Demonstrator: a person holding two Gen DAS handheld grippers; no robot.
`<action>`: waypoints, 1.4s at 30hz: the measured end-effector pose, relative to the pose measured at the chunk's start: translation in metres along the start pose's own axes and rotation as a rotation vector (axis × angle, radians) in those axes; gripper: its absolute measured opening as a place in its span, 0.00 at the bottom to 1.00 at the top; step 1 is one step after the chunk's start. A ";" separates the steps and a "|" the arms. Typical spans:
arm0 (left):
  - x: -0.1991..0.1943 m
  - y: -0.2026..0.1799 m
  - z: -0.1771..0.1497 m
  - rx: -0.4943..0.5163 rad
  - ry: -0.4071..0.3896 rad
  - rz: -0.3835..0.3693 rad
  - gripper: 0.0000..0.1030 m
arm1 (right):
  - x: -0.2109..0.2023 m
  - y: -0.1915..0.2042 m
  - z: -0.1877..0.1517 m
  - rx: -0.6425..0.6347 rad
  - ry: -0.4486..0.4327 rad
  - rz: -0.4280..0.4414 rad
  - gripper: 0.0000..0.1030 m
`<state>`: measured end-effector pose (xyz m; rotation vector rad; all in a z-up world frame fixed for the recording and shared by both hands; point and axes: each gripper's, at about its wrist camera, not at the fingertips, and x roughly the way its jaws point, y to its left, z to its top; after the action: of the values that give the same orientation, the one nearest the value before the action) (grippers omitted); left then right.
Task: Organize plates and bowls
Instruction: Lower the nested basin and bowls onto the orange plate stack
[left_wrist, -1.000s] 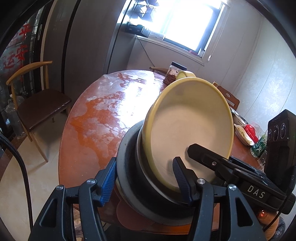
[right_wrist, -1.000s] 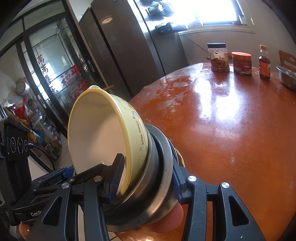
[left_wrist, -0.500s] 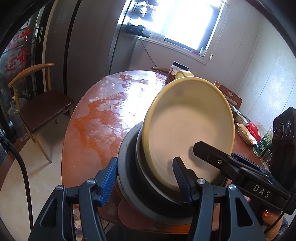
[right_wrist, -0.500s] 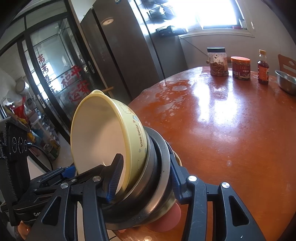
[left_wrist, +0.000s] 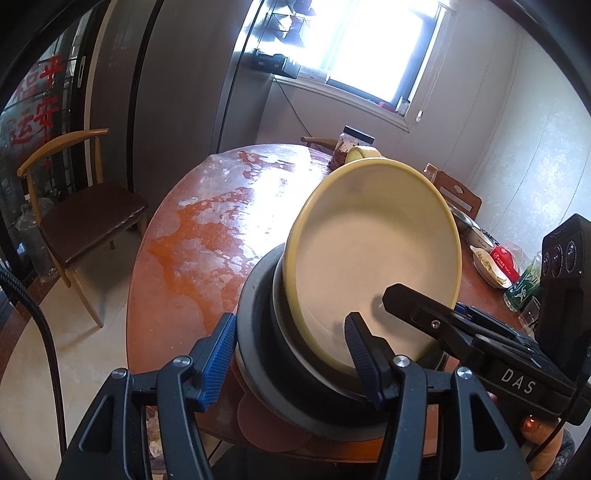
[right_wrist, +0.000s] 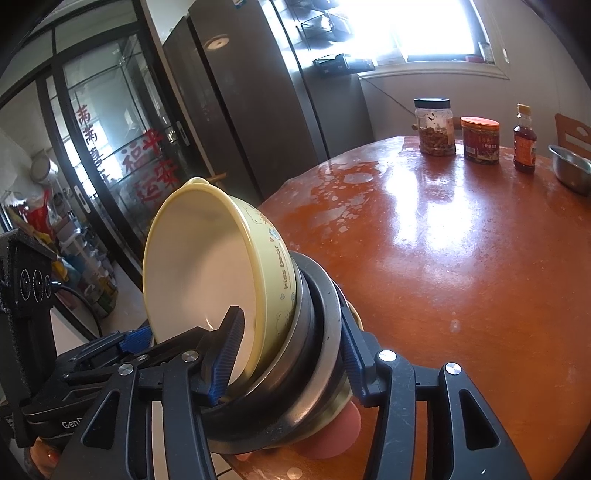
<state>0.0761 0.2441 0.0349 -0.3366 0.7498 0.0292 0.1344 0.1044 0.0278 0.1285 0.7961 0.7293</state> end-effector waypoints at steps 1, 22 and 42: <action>0.000 0.000 0.000 0.000 0.000 0.001 0.58 | 0.000 0.000 0.000 0.000 0.000 0.000 0.53; -0.023 -0.016 0.001 0.033 -0.053 0.057 0.65 | -0.026 -0.006 0.004 0.004 -0.053 -0.018 0.72; -0.068 -0.039 -0.009 0.074 -0.097 0.104 0.67 | -0.078 -0.012 -0.005 -0.016 -0.113 -0.028 0.73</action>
<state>0.0261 0.2111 0.0853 -0.2236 0.6702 0.1148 0.1008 0.0447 0.0671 0.1431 0.6832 0.6960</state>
